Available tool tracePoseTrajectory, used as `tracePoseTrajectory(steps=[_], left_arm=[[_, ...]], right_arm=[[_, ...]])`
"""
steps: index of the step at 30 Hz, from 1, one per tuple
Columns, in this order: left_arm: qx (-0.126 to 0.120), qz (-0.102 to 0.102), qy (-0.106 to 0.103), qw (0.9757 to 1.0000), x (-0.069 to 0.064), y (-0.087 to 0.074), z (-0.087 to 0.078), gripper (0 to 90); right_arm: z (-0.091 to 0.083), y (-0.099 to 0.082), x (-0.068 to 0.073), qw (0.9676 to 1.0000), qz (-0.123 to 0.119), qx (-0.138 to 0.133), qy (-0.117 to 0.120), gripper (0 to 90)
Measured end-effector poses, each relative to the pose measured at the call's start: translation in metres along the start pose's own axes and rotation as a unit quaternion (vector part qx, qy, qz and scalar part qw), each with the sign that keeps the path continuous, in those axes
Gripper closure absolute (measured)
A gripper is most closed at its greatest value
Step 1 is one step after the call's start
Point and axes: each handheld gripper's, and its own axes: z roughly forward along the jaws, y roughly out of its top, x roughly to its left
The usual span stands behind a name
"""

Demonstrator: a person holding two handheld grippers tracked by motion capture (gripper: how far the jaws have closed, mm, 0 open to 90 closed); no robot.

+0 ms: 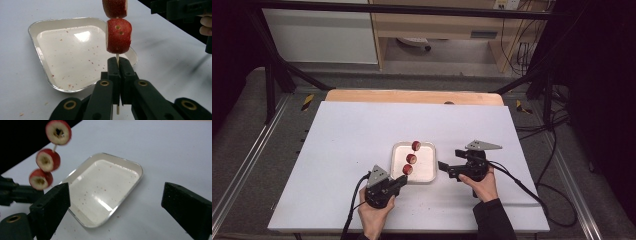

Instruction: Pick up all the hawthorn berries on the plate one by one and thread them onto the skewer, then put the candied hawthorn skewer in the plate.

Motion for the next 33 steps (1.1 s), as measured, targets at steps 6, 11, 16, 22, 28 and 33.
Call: tracePoseTrajectory(steps=[6,11,16,22,28,33], left_arm=[[0.016,0.020,0.007,0.9997,0.005,0.006,-0.006,88.3],[0.031,0.037,0.008,0.9988,0.011,0.014,-0.009,88.3],[0.045,0.052,0.010,0.9976,0.013,0.025,-0.011,88.3],[0.059,0.061,0.011,0.9963,0.016,0.039,-0.009,88.3],[0.070,0.074,0.014,0.9947,0.018,0.051,-0.002,88.3],[0.085,0.080,0.017,0.9930,0.020,0.056,0.006,88.3]], right_arm=[[-0.008,-0.014,-0.012,0.9987,-0.029,0.041,-0.007,3.6],[-0.018,-0.027,-0.024,0.9976,-0.040,0.055,-0.016,2.1],[-0.028,-0.038,-0.032,0.9963,-0.045,0.066,-0.030,2.3],[-0.039,-0.048,-0.039,0.9958,-0.052,0.068,-0.033,2.2],[-0.050,-0.057,-0.045,0.9965,-0.059,0.055,-0.023,2.0],[-0.056,-0.063,-0.049,0.9961,-0.062,0.059,-0.023,2.4]])
